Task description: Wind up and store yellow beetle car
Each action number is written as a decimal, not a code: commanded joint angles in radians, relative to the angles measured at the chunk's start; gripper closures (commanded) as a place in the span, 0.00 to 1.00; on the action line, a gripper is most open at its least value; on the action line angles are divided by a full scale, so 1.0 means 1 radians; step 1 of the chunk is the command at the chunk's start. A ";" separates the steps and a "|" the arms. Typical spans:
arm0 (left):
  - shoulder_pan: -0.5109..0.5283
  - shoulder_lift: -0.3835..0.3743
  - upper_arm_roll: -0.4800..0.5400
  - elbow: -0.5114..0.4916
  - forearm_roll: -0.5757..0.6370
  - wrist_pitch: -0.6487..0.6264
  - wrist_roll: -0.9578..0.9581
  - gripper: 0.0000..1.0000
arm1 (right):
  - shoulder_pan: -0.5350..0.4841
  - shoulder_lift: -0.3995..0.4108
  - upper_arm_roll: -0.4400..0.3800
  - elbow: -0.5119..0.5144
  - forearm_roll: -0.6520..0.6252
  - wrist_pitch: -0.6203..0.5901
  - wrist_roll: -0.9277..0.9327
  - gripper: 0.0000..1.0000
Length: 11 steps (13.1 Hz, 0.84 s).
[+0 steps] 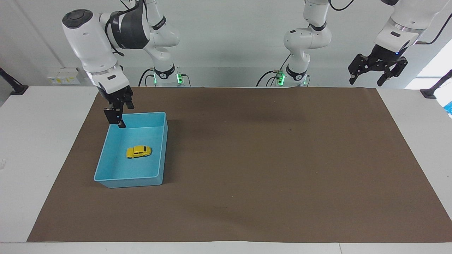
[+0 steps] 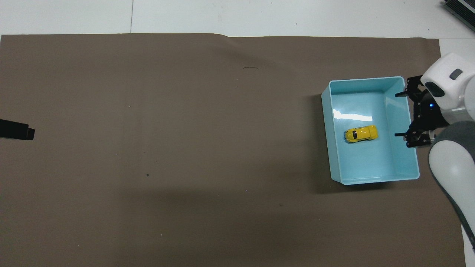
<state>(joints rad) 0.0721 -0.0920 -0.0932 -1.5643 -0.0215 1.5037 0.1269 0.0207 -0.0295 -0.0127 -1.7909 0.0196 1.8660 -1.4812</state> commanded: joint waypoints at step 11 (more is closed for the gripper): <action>0.009 -0.011 -0.003 -0.002 -0.009 -0.013 -0.001 0.00 | 0.096 -0.026 -0.093 0.084 0.011 -0.159 0.715 0.00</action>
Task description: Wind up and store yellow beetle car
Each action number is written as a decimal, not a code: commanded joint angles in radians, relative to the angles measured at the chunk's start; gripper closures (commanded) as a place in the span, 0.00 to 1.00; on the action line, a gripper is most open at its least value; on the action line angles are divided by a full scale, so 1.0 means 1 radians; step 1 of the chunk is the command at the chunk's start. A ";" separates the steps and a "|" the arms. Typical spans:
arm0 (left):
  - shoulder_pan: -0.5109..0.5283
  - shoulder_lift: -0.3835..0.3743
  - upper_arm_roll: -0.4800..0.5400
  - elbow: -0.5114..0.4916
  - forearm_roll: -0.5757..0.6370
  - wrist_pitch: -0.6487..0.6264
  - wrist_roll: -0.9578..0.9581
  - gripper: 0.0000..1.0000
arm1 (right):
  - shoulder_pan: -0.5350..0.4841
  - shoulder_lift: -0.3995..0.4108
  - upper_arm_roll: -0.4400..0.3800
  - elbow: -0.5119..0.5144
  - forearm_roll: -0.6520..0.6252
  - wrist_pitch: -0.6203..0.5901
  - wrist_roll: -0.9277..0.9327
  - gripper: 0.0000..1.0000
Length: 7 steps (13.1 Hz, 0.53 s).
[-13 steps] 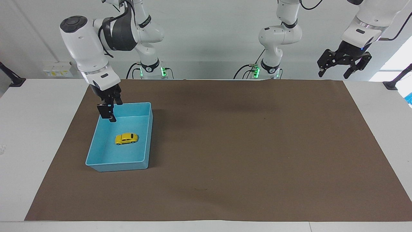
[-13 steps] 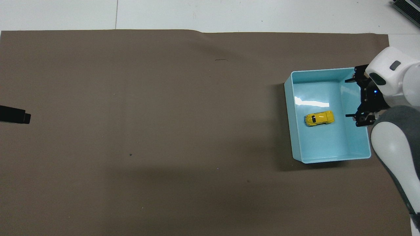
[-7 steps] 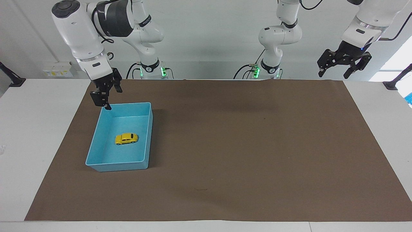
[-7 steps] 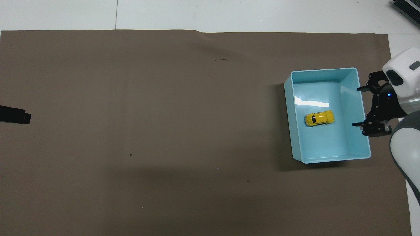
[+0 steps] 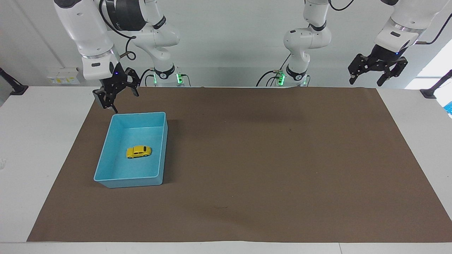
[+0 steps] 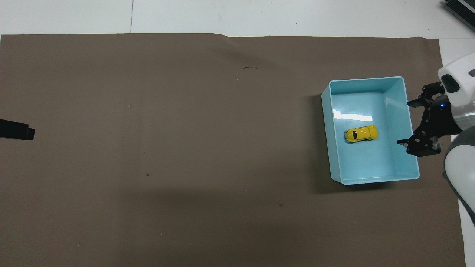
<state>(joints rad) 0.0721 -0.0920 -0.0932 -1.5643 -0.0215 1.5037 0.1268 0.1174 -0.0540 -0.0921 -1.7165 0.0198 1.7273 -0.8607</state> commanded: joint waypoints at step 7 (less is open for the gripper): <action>0.009 -0.011 -0.003 -0.002 -0.009 -0.013 -0.001 0.00 | -0.062 0.016 0.020 0.040 0.011 -0.014 0.386 0.00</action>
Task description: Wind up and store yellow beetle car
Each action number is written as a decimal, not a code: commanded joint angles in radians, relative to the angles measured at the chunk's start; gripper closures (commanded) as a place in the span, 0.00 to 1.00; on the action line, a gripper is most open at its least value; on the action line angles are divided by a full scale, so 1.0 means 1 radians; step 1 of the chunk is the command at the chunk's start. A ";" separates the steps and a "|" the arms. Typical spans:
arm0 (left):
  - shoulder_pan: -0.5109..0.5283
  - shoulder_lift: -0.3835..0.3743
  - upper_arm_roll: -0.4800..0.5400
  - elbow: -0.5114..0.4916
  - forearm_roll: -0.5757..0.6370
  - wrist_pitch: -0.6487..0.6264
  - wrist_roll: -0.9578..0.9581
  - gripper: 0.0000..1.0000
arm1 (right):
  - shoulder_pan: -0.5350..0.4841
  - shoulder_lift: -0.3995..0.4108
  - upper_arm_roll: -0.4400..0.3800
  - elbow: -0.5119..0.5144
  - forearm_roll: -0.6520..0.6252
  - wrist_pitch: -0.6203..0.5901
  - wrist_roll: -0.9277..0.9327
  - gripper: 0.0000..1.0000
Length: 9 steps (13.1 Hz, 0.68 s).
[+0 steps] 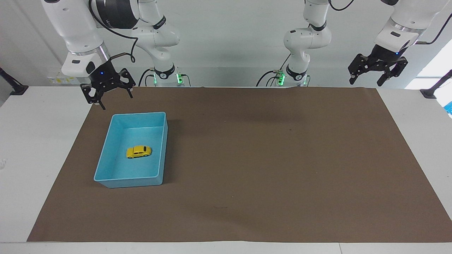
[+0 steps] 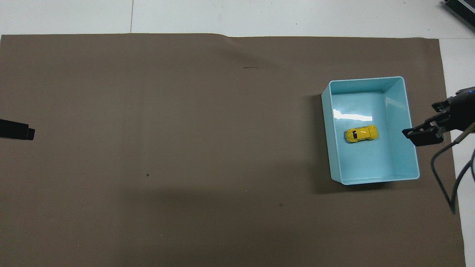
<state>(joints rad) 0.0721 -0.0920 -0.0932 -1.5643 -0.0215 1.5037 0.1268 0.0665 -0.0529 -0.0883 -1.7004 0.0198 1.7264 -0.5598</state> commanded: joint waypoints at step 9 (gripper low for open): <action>0.009 -0.011 -0.002 -0.002 -0.009 -0.013 0.000 0.00 | -0.014 0.042 0.005 0.064 0.011 -0.042 0.408 0.00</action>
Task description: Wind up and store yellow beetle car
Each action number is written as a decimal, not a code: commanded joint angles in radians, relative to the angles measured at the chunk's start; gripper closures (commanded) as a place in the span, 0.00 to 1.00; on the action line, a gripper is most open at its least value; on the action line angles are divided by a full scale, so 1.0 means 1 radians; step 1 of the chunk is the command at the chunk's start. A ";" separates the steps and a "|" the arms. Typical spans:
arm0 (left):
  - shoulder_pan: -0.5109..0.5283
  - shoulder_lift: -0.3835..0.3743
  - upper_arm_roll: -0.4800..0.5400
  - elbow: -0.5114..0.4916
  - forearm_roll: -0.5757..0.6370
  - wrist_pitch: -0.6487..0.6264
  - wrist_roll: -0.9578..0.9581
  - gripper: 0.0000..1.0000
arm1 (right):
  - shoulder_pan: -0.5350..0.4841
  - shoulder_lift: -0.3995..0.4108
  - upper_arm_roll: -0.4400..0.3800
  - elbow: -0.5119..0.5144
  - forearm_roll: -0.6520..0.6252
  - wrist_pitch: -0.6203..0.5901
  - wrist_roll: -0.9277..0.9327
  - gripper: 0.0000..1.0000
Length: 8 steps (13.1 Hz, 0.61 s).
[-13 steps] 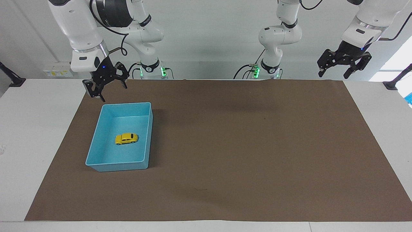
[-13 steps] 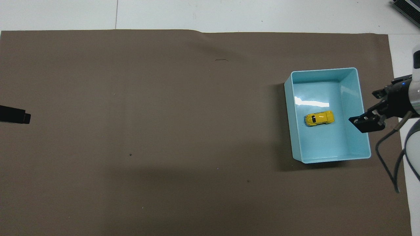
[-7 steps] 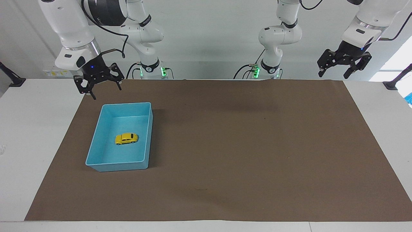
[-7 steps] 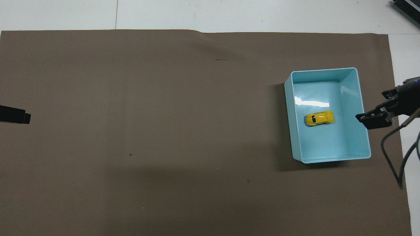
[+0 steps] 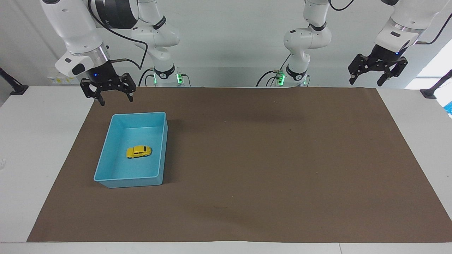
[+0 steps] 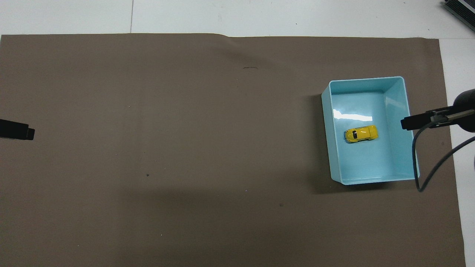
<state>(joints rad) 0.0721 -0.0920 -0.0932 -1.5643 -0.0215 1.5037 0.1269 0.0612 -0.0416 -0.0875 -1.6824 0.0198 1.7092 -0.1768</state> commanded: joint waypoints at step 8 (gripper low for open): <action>0.009 -0.011 -0.003 -0.002 -0.009 -0.013 0.000 0.00 | -0.006 0.035 0.015 0.047 -0.009 -0.052 0.092 0.00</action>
<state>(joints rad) 0.0721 -0.0920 -0.0932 -1.5643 -0.0215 1.5037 0.1268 0.0592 -0.0192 -0.0859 -1.6627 0.0187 1.6979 -0.1500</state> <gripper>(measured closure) 0.000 0.000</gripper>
